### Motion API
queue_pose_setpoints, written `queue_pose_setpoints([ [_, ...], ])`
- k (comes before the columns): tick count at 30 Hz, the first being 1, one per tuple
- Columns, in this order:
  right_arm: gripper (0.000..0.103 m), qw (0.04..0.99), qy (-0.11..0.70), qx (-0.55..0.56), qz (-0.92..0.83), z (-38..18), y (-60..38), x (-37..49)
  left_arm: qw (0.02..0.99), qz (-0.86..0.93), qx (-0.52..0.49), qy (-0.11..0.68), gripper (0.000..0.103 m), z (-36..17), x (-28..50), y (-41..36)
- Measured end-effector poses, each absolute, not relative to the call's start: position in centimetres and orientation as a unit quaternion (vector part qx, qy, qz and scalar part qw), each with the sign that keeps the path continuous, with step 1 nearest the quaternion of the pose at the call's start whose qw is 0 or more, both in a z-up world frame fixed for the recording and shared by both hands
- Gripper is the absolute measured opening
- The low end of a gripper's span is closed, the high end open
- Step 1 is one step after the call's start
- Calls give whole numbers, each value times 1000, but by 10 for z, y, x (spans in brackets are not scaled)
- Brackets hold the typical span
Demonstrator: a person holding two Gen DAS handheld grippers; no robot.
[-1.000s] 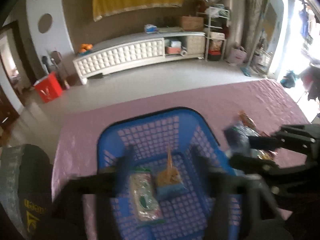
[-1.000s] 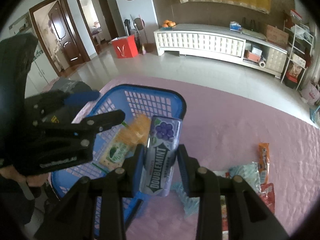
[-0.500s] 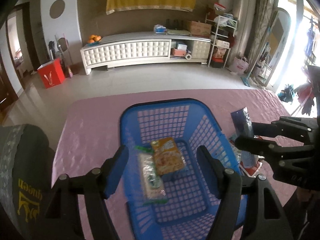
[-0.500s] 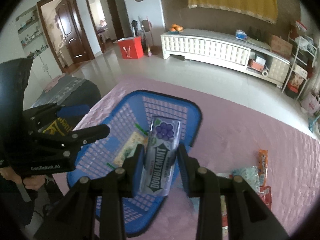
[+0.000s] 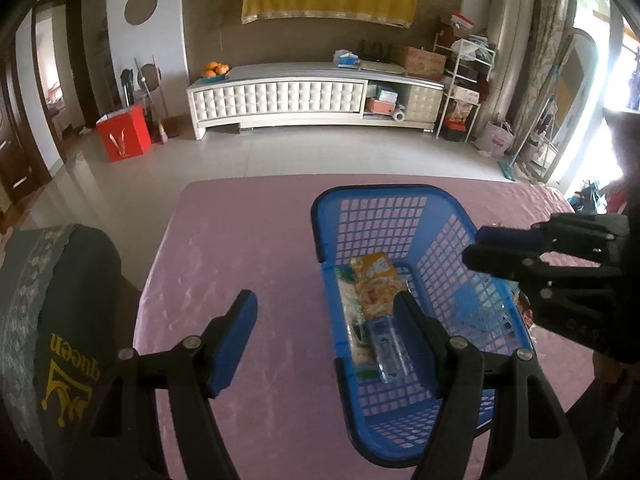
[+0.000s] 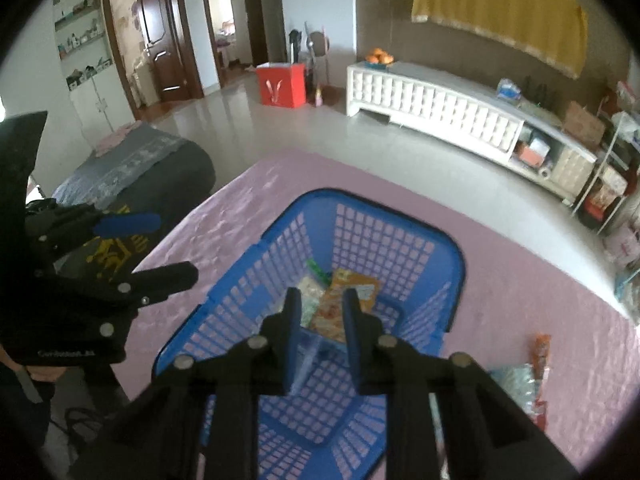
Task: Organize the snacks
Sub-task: 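Carry gum and jelly packs over the basket and release both into it, then withdraw both open tools from the basket back toward the snack pile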
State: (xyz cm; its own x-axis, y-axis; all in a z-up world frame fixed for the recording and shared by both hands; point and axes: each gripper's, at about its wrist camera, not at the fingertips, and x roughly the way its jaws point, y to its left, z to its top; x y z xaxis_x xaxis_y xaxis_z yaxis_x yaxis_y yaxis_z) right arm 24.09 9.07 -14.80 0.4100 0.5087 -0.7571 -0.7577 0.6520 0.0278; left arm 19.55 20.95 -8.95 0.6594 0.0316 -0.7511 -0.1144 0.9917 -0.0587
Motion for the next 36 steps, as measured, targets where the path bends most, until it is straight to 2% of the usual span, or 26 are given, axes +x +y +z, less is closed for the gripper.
queue_pose_setpoints([
  [10, 25, 813, 410, -166, 378, -169, 92, 250, 903, 30, -68, 423, 68, -109, 207, 210],
  [23, 25, 823, 403, -165, 365, -149, 71, 236, 907, 31, -66, 416, 68, -96, 198, 195],
  [25, 29, 823, 403, -163, 365, -144, 66, 232, 909, 32, -64, 411, 68, -90, 193, 190],
  [28, 44, 828, 396, -161, 362, -135, 57, 222, 912, 31, -62, 404, 68, -80, 184, 183],
  [30, 58, 834, 387, -161, 359, -127, 50, 216, 914, 30, -58, 400, 68, -73, 180, 178],
  [33, 67, 847, 374, -157, 344, -115, 36, 207, 917, 30, -50, 395, 68, -63, 172, 165],
  [36, 70, 854, 368, -146, 339, -103, 16, 200, 918, 27, -40, 393, 68, -54, 166, 152],
])
